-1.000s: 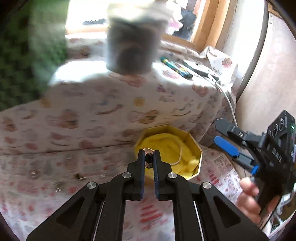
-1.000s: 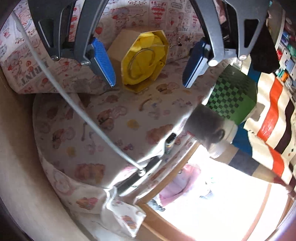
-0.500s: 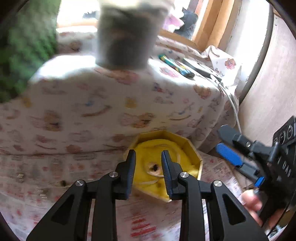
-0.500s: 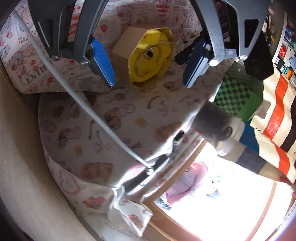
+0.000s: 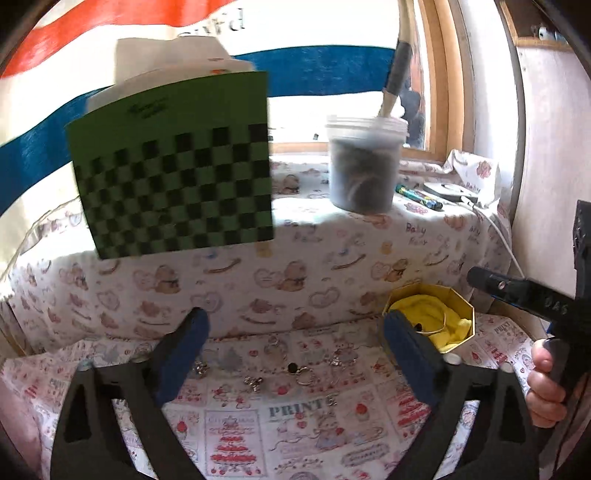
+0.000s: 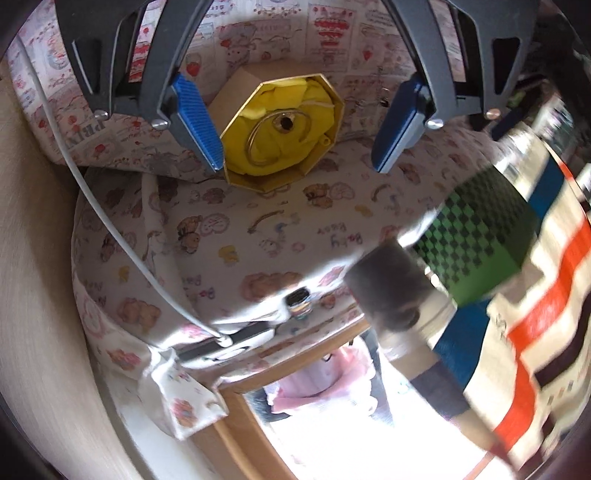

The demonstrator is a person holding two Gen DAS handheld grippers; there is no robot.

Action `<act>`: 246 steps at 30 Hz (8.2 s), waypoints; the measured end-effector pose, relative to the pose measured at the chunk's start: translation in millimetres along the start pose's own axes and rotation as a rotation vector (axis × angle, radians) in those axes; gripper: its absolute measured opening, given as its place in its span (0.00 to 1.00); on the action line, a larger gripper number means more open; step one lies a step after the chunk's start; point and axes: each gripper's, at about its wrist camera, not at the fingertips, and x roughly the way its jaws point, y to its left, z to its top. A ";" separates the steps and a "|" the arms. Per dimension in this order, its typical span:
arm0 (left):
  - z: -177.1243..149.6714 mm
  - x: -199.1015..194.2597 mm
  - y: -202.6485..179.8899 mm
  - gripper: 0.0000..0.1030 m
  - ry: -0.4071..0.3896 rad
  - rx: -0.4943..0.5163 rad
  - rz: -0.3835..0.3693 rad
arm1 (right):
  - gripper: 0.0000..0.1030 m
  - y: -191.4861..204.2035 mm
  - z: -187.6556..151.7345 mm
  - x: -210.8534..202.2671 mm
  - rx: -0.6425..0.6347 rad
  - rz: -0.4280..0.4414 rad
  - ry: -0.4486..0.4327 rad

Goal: Organize jewelry
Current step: 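Drop the earring into the gold box with the left tool while the right tool drops the bangle in, then grasp a small silver charm earring with the left tool, then grasp a silver ring with the right tool while the left tool holds the charm, then carry both pieces over the gold box and open both tools to drop them, then grasp another silver charm earring from the cloth with the left tool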

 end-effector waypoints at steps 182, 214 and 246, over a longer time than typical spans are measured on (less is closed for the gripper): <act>9.1 99.3 -90.0 0.33 0.249 0.000 -0.270 | 0.24 -42.9 10.9 32.6 0.144 0.141 0.132; -4.0 -0.8 70.8 0.98 0.009 -0.153 0.050 | 0.91 55.8 -26.6 1.9 -0.218 -0.023 -0.030; -30.6 119.2 49.6 0.24 0.515 -0.144 0.019 | 0.98 59.1 -40.2 20.0 -0.319 -0.164 -0.055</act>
